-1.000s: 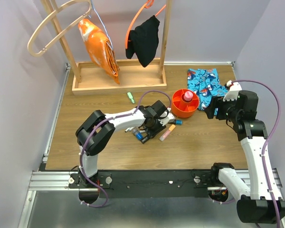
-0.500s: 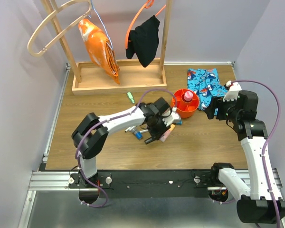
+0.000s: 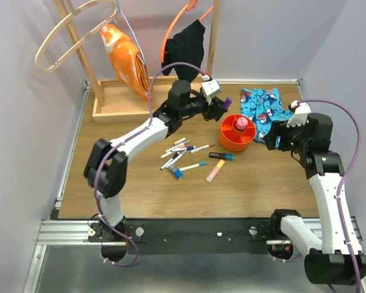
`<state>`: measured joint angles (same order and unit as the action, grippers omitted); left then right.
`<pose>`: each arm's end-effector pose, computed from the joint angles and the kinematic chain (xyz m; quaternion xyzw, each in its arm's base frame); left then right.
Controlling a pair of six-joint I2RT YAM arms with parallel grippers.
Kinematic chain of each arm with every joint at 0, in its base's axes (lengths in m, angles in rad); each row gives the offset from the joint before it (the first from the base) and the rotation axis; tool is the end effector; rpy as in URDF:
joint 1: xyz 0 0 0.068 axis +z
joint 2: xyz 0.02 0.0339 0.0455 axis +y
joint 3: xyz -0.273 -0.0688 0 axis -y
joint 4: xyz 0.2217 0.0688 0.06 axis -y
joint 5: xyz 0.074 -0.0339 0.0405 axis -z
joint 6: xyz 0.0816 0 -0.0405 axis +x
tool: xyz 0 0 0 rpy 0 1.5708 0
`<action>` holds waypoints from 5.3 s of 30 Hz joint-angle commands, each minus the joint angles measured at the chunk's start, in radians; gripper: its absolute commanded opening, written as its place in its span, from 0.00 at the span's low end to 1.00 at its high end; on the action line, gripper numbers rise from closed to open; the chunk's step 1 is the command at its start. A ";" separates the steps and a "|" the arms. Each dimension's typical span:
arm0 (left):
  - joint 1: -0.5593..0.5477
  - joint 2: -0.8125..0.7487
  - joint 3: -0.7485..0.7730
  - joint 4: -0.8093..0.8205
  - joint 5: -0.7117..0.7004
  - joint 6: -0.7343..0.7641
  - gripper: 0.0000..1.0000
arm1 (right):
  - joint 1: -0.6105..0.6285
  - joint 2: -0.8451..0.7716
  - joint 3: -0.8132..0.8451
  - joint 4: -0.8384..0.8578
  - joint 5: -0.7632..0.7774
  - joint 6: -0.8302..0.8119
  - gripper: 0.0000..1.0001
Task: Sort the stationery into containers
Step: Pick up the stationery from the center of the board, then place the stationery in the storage box, then pick up the stationery from the center of the board.
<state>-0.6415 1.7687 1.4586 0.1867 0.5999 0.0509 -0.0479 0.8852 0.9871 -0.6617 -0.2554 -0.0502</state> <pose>0.3277 -0.3022 0.3533 0.4270 0.6070 -0.3959 0.5408 0.1920 0.0114 0.3258 -0.0627 0.8677 0.0877 0.4852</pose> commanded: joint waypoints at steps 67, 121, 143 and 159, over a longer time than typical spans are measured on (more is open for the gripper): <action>0.020 0.054 -0.080 -0.680 0.259 0.650 0.61 | -0.006 0.092 0.044 0.043 0.008 -0.063 0.79; -0.241 0.337 0.043 -0.609 -0.210 0.032 0.38 | -0.006 0.015 -0.068 0.099 -0.010 0.035 0.79; -0.340 0.350 0.006 -0.650 -0.393 -0.010 0.45 | -0.006 0.001 -0.085 0.080 -0.018 0.012 0.79; -0.267 0.200 0.123 -0.833 -0.053 0.058 0.00 | -0.006 -0.026 -0.045 0.036 0.010 0.004 0.79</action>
<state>-0.9661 2.0922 1.5314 -0.4854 0.2760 0.0700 -0.0479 0.8722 0.9058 -0.5831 -0.2565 -0.0277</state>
